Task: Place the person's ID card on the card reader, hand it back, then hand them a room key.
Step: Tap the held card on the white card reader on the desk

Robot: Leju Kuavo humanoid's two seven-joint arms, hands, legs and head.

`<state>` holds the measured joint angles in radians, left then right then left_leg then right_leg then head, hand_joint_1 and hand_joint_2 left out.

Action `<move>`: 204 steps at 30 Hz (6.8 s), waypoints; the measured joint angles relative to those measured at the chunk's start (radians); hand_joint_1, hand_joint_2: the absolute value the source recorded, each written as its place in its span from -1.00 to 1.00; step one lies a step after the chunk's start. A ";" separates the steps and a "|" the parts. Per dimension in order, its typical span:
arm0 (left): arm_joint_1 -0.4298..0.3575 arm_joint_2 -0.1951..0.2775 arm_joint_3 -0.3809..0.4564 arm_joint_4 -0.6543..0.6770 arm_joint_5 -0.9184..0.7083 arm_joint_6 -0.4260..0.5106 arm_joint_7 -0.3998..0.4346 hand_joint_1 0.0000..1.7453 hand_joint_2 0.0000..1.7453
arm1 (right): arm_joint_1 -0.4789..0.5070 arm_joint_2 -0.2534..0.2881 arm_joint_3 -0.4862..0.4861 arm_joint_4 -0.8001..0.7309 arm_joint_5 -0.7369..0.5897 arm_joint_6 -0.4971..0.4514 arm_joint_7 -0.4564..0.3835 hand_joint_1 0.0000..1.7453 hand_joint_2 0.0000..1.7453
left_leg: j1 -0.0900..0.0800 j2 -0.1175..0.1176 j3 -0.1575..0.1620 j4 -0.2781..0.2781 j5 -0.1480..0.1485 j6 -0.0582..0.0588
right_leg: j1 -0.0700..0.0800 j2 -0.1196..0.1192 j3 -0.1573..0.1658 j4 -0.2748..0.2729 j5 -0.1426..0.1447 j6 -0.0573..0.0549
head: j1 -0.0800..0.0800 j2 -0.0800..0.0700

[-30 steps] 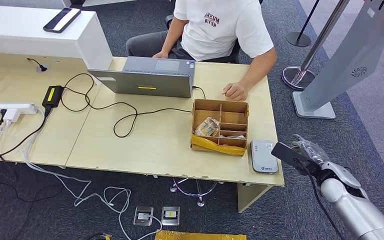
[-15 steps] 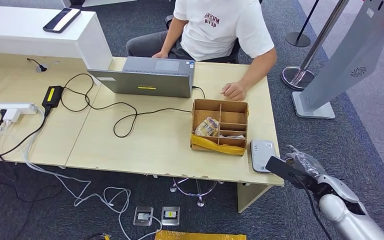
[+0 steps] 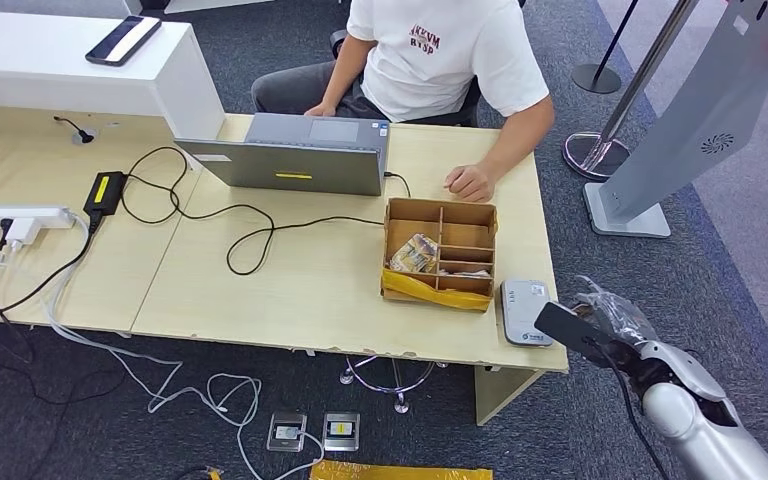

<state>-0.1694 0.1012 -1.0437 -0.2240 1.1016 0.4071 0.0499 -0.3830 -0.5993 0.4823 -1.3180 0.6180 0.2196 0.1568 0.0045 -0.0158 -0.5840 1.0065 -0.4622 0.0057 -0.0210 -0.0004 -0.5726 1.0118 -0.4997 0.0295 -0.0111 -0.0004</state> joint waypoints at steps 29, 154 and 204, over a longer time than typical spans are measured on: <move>0.000 0.000 0.000 0.000 0.000 0.000 0.000 -1.00 1.00 | 0.001 0.000 -0.001 -0.013 0.000 0.000 0.000 1.00 1.00 | 0.000 0.000 0.000 0.000 0.000 0.000 | 0.000 0.000 0.000 0.000 0.000 0.000 | 0.000 0.000; -0.003 -0.037 0.024 0.000 0.034 0.066 0.007 -1.00 1.00 | -0.055 0.175 -0.058 0.024 0.175 -0.239 -0.096 1.00 1.00 | 0.001 -0.002 0.000 0.000 0.001 -0.001 | 0.001 -0.002 0.001 0.000 0.000 -0.002 | 0.000 0.000; -0.002 -0.040 0.050 0.000 0.091 0.074 0.024 -1.00 1.00 | -0.024 0.179 -0.059 0.124 0.174 -0.247 -0.084 1.00 1.00 | 0.001 -0.002 0.000 0.000 0.001 -0.001 | 0.001 -0.002 0.000 0.000 0.000 -0.002 | 0.000 0.000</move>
<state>-0.1718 0.0610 -0.9938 -0.2239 1.1925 0.4812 0.0736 -0.4075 -0.4200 0.4230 -1.1940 0.7916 -0.0271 0.0725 0.0051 -0.0174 -0.5842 1.0063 -0.4615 0.0049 -0.0201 -0.0027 -0.5723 1.0119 -0.4997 0.0272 -0.0111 -0.0003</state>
